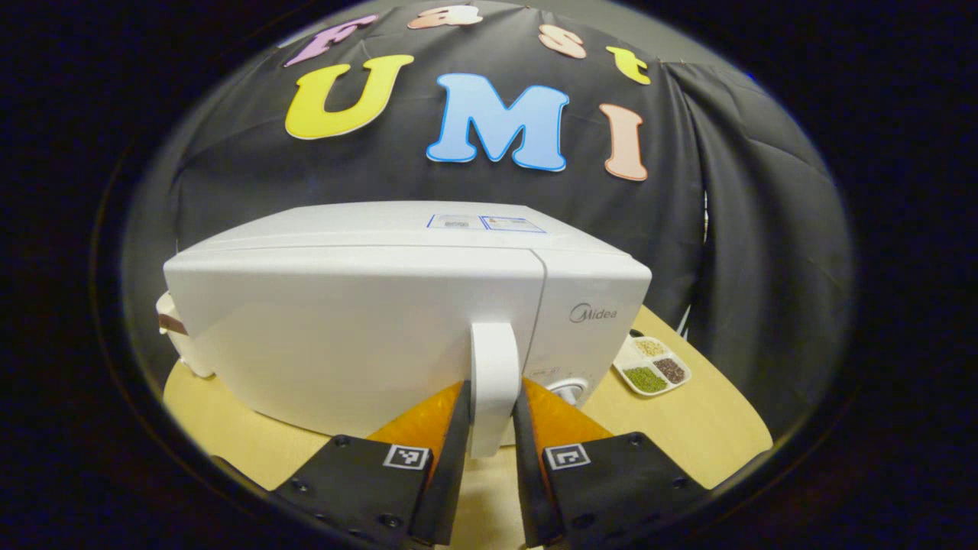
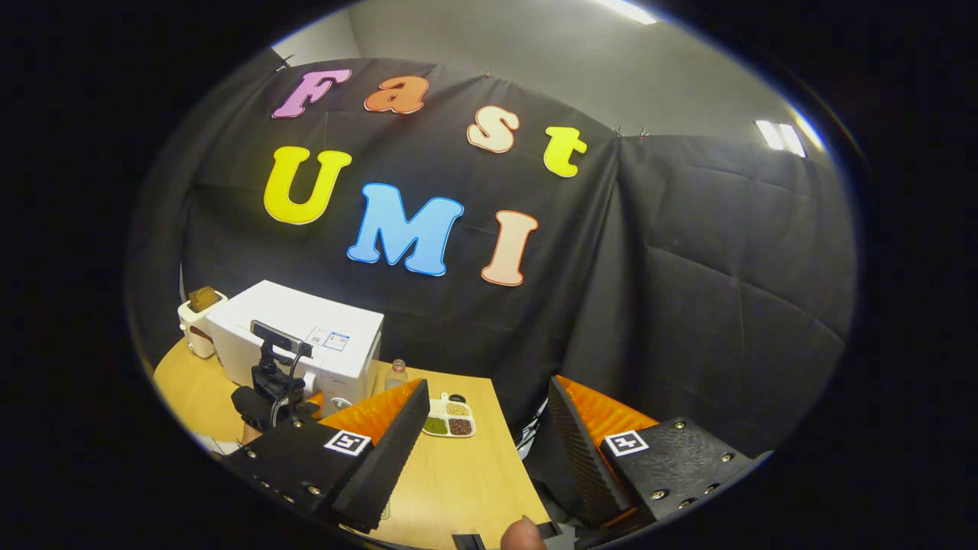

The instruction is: Open the microwave oven with the left hand, put the food in, and close the microwave oven.

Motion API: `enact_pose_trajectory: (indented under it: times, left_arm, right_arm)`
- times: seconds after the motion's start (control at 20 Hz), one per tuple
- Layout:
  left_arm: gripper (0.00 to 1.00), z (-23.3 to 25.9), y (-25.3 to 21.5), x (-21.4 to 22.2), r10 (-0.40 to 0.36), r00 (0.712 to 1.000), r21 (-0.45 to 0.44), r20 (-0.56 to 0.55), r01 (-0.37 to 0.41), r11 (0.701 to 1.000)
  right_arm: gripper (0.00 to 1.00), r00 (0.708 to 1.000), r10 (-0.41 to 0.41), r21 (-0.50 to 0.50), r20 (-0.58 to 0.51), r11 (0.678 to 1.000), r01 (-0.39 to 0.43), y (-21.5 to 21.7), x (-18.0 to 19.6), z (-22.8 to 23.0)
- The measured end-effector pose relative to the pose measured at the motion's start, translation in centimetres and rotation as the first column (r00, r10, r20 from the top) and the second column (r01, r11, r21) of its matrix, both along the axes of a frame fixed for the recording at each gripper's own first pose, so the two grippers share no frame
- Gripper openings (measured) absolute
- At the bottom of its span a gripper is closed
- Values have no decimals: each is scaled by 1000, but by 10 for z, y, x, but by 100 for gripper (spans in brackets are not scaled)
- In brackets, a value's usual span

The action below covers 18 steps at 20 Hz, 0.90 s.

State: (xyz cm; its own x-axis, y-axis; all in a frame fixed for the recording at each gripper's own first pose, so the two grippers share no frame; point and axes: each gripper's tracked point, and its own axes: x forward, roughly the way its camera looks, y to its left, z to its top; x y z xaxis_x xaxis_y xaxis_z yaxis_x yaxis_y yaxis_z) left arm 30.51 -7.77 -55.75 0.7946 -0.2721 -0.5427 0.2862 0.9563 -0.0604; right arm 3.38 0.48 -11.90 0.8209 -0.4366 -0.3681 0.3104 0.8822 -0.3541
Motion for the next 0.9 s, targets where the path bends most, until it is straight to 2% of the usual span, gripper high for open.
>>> enact_pose_trajectory:
  times: [0.05, 0.1, 0.15, 0.3, 0.45, 0.5, 0.55, 0.7, 0.9]
  left_arm:
    - [41, 1, 1, -4, -3, 1000, 19, 20, 2, 1000]
    - [35, 3, 1, -2, -13, 999, 33, 43, 11, 999]
    - [35, 2, 2, -5, -28, 999, 43, 46, 26, 999]
    - [24, -1, 2, -7, -70, 997, 23, 37, 70, 997]
    - [25, -2, 2, -9, -84, 996, 46, 27, 82, 996]
    - [20, -1, 2, -9, -85, 996, 48, 29, 84, 995]
    - [19, -1, 2, -9, -94, 995, 49, 29, 92, 995]
    - [21, -2, 1, -9, -116, 993, 56, 26, 115, 992]
    - [21, -2, 1, -10, -140, 990, 49, 28, 139, 989]
  right_arm:
    - [96, 1000, -2, 10, 1, 1000, 2, 0, -1, 0]
    - [95, 1000, -5, 19, 4, 1000, 5, 0, -4, -1]
    - [95, 1000, -10, 24, 11, 1000, 10, -1, -7, 1]
    - [98, 999, -20, 42, 28, 999, 19, 0, -20, 6]
    - [95, 998, -21, 20, 59, 1000, 20, -2, -34, 21]
    - [95, 997, -25, 19, 67, 1000, 24, -2, -37, 22]
    - [95, 997, -24, 36, 69, 999, 22, 1, -38, 21]
    - [95, 996, -11, 70, 94, 998, 5, 14, -43, 24]
    - [95, 992, -4, 41, 126, 999, -1, 19, -57, 34]
